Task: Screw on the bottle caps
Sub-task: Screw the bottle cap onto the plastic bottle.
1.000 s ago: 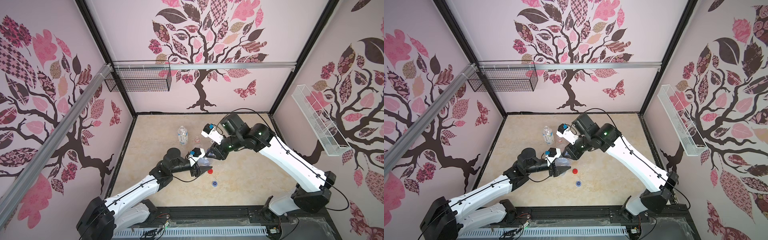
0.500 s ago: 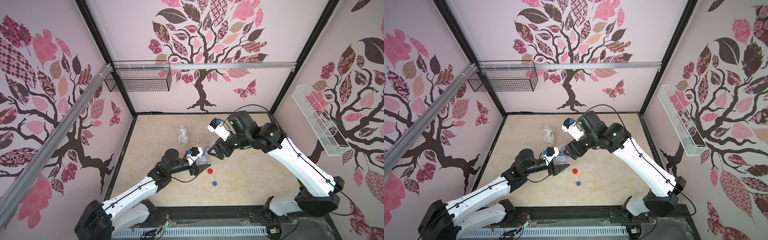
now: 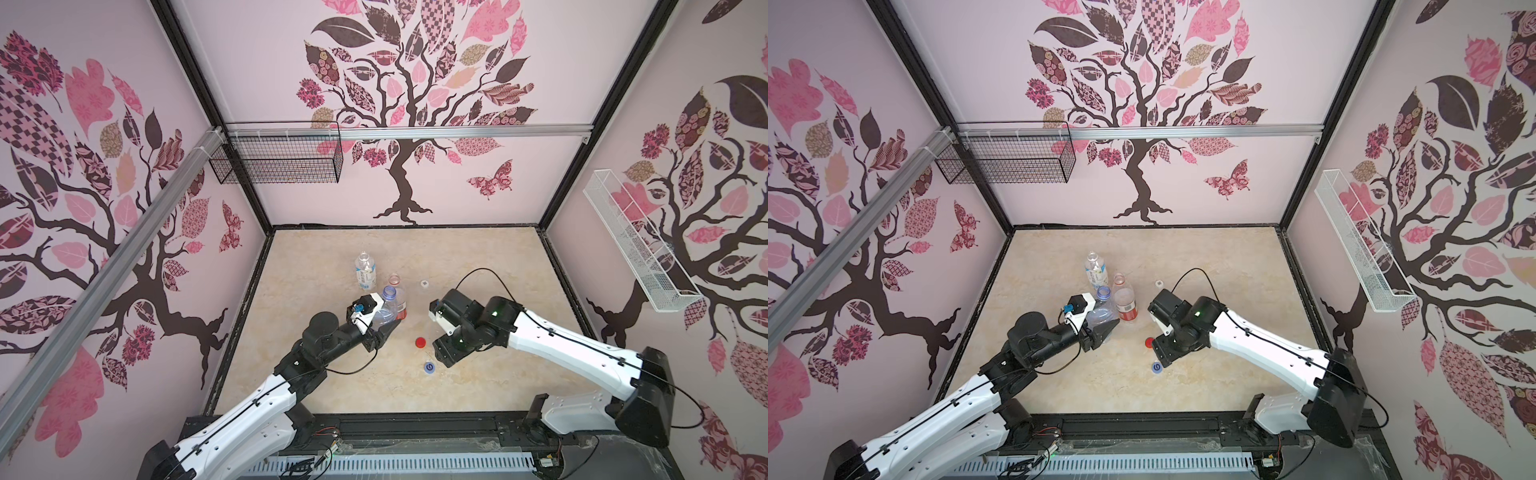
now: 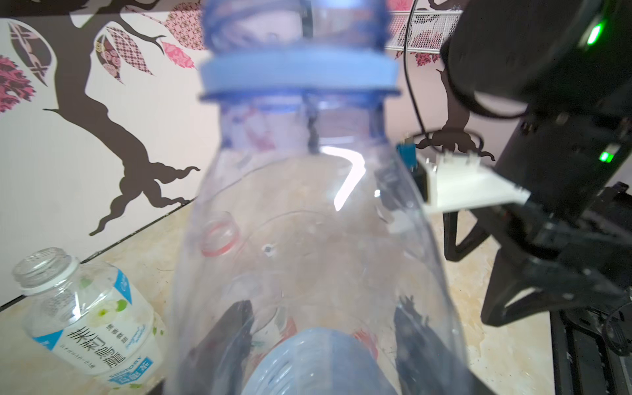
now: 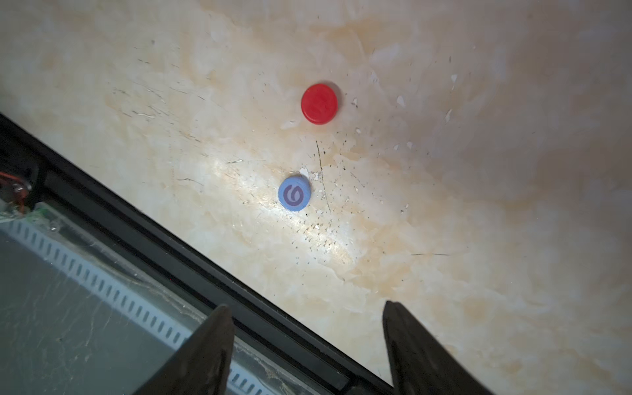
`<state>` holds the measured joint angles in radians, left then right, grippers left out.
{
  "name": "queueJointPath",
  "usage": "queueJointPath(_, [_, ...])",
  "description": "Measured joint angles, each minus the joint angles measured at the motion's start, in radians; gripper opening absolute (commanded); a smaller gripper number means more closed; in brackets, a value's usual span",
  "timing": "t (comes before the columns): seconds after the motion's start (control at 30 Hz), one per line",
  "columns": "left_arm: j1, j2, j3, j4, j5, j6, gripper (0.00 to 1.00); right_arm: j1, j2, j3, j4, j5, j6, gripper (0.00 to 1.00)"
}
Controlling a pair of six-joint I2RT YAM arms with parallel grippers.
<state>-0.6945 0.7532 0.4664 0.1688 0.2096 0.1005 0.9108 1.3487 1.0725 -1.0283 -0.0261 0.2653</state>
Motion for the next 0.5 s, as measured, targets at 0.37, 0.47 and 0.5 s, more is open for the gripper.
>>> queueJointPath(0.37, [0.000,-0.053,-0.003,-0.054,-0.019,0.001,0.69,0.121,0.238,-0.042,0.188,0.078,0.176,0.61])
queueJointPath(0.47, [0.000,-0.056,-0.003,-0.056,-0.018,0.001,0.68,0.123,0.273,-0.048,0.227,0.080,0.200,0.56])
queueJointPath(0.5, [0.000,-0.056,-0.003,-0.057,-0.018,0.001,0.68,0.123,0.284,-0.048,0.240,0.079,0.204,0.54])
